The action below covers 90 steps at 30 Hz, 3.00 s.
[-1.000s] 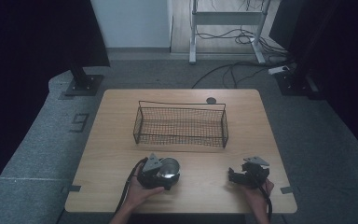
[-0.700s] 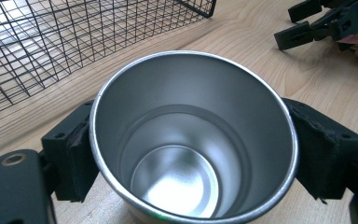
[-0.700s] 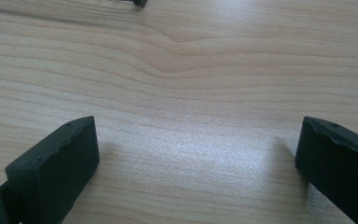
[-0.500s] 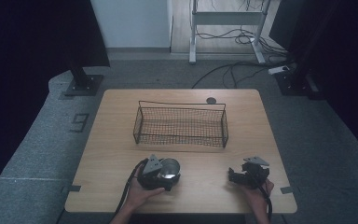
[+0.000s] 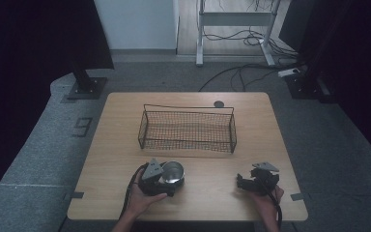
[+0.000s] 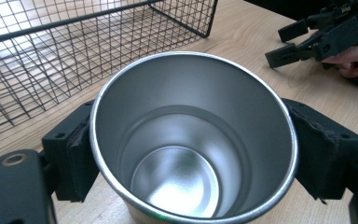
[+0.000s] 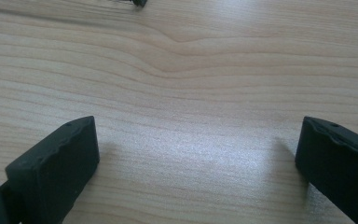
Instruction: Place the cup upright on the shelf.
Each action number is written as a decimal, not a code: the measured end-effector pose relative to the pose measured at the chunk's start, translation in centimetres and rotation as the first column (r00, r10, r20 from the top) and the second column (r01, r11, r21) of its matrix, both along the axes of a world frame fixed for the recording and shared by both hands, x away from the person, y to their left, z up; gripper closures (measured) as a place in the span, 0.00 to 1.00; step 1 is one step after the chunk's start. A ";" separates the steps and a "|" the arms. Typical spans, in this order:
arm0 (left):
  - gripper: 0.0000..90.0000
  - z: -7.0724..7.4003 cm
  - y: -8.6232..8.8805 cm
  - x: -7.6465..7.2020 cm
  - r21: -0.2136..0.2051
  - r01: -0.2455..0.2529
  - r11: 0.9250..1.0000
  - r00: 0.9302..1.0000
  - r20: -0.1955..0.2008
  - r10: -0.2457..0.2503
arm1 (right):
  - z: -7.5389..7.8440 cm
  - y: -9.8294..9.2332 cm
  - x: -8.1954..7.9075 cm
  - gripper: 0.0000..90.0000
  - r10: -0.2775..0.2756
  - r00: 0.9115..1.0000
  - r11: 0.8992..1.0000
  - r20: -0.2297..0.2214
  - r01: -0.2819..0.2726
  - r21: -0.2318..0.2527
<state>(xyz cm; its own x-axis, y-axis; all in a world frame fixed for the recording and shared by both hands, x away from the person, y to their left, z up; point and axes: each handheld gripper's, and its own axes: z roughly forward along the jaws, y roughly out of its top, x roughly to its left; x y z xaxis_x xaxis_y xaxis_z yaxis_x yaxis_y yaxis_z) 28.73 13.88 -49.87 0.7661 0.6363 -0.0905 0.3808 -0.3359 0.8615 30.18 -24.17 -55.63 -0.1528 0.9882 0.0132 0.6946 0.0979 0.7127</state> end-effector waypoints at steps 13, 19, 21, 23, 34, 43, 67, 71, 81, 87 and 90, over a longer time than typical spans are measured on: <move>0.16 1.1 1.1 -0.2 -0.026 -0.021 0.999 1.000 0.021 0.022 | 0.0 0.0 0.0 0.00 0.000 1.000 1.000 0.000 0.000 0.000; 0.16 1.6 1.8 -0.2 -0.039 -0.039 0.998 0.999 0.028 0.040 | 0.0 0.0 0.0 0.00 0.000 1.000 1.000 0.000 0.000 0.000; 0.16 1.9 2.3 -0.1 -0.051 -0.056 0.997 0.998 0.023 0.057 | 0.0 0.0 0.0 0.00 0.000 1.000 1.000 0.000 0.000 0.000; 0.16 2.1 2.6 0.0 -0.054 -0.063 0.997 0.998 0.022 0.064 | 0.0 0.0 0.0 0.00 0.000 1.000 1.000 0.000 0.000 0.000; 0.16 2.7 3.0 0.7 -0.035 -0.089 0.995 0.996 0.021 0.090 | 0.0 0.0 -0.1 0.00 -0.007 1.000 1.000 0.001 0.007 0.000; 0.16 4.0 2.8 1.1 -0.046 -0.077 0.996 0.996 0.032 0.078 | 0.0 0.0 -0.1 0.00 -0.007 1.000 1.000 0.001 0.007 0.000; 0.16 4.8 2.6 2.6 -0.054 -0.076 0.996 0.997 0.019 0.077 | 0.0 -0.1 -0.1 0.00 -0.014 1.000 1.000 0.002 0.014 0.000; 0.16 4.9 2.5 2.6 -0.053 -0.075 0.996 0.997 0.021 0.076 | 0.0 -0.1 -0.1 0.00 -0.016 1.000 1.000 0.002 0.016 0.001; 0.16 5.6 2.3 3.0 -0.050 -0.070 0.996 0.997 0.033 0.072 | 0.0 -0.1 -0.1 0.00 -0.023 1.000 1.000 0.001 0.023 0.001; 0.16 5.6 2.1 3.2 -0.050 -0.068 0.996 0.997 0.029 0.070 | 0.0 -0.1 -0.1 0.00 -0.023 1.000 1.000 0.001 0.023 0.001; 0.16 5.6 2.0 3.2 -0.049 -0.068 0.996 0.997 0.029 0.069 | 0.0 -0.1 -0.1 0.00 -0.026 1.000 1.000 0.002 0.026 0.001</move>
